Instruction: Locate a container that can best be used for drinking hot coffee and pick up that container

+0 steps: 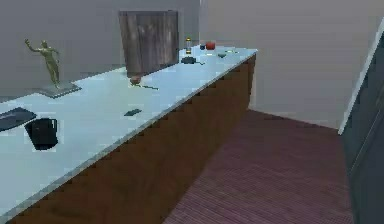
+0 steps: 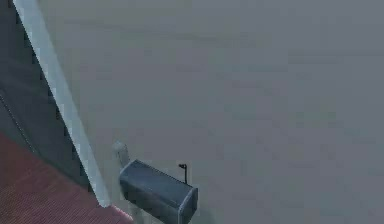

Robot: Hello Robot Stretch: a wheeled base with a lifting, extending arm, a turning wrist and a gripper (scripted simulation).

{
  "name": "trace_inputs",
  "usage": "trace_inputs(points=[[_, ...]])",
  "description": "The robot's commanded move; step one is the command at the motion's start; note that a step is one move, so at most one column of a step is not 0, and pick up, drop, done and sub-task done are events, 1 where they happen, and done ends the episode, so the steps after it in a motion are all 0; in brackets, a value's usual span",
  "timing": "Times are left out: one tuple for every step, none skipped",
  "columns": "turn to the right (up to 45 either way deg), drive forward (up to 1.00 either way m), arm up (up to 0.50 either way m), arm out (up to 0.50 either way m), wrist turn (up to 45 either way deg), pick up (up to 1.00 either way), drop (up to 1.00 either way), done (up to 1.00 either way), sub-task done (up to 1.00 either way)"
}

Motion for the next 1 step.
trace_inputs(points=[[-45.0, 0.0, 0.0, 0.0, 0.0, 0.0, 0.0, 0.0, 0.0]])
